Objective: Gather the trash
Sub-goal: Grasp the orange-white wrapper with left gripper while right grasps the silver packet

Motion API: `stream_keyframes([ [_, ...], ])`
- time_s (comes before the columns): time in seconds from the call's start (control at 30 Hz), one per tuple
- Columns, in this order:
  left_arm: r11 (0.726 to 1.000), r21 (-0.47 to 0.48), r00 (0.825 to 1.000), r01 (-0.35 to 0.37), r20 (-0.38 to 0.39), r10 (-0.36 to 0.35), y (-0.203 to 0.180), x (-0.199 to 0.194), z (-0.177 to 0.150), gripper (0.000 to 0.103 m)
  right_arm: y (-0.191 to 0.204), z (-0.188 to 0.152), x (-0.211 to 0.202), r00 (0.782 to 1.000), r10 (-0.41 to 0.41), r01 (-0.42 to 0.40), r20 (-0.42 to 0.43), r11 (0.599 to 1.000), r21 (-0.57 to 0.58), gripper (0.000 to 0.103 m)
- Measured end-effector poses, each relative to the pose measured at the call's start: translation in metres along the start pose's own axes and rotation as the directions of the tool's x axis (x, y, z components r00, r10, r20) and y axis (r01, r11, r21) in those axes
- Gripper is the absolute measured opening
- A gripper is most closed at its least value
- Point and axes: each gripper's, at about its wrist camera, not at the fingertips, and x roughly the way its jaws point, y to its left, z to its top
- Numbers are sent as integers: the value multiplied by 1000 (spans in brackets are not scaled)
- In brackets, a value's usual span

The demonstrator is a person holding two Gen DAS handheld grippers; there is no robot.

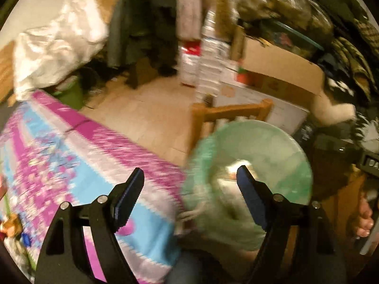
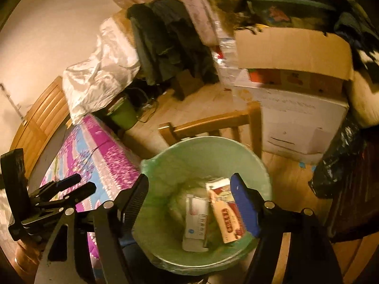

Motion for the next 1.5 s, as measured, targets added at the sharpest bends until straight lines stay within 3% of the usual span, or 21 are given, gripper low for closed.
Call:
stream_keyframes([
  [0.13, 992, -59, 993, -109, 43, 112, 35, -21, -22, 77, 39, -7, 3, 999, 47, -45, 13, 996, -74, 75],
  [0.33, 964, -140, 971, -225, 46, 234, 89, -53, -73, 80, 106, -24, 9, 986, 161, -152, 45, 976, -156, 91],
  [0.5, 930, -196, 947, -310, 27, 321, 127, -91, -133, 80, 158, -45, 38, 957, 275, -286, -88, 947, -144, 98],
  [0.63, 875, -311, 923, -371, -23, 383, 172, -129, -192, 80, 213, -74, 65, 927, 301, -345, -225, 919, -191, 98],
  [0.8, 792, -422, 889, -441, -82, 450, 233, -173, -259, 80, 285, -109, 82, 862, 364, -456, -353, 862, -224, 98],
  [0.9, 756, -464, 874, -461, -91, 477, 267, -190, -283, 79, 322, -126, 84, 848, 365, -484, -383, 828, -283, 98],
  [0.97, 775, -484, 899, -407, -64, 433, 294, -194, -292, 79, 343, -139, 82, 847, 352, -492, -399, 802, -338, 98],
  [1.1, 837, -375, 915, -397, -86, 395, 320, -167, -287, 80, 358, -153, 83, 853, 303, -477, -426, 784, -398, 98],
  [1.13, 839, -362, 911, -407, -90, 403, 323, -162, -287, 79, 360, -155, 84, 852, 292, -473, -435, 785, -400, 98],
  [1.17, 850, -353, 918, -391, -90, 385, 327, -156, -286, 79, 356, -156, 85, 849, 286, -473, -444, 787, -397, 98],
  [1.2, 869, -339, 933, -359, -95, 348, 329, -149, -285, 69, 355, -157, 87, 848, 279, -470, -451, 789, -396, 98],
  [1.23, 884, -318, 940, -341, -106, 325, 329, -144, -286, 49, 356, -158, 88, 845, 273, -470, -460, 790, -394, 98],
  [1.27, 895, -295, 942, -334, -120, 312, 327, -138, -286, 41, 356, -159, 89, 842, 273, -474, -466, 787, -395, 98],
  [1.3, 903, -281, 946, -324, -124, 301, 326, -134, -289, 21, 354, -159, 89, 839, 275, -479, -470, 783, -396, 98],
  [1.33, 909, -280, 951, -308, -123, 284, 325, -134, -294, 10, 357, -160, 89, 836, 277, -484, -473, 778, -401, 98],
  [1.4, 910, -265, 947, -320, -114, 300, 314, -140, -301, 10, 368, -164, 88, 830, 284, -503, -481, 753, -425, 97],
  [1.5, 912, -286, 956, -293, -81, 282, 296, -159, -311, 9, 390, -172, 85, 814, 300, -546, -497, 687, -480, 95],
])
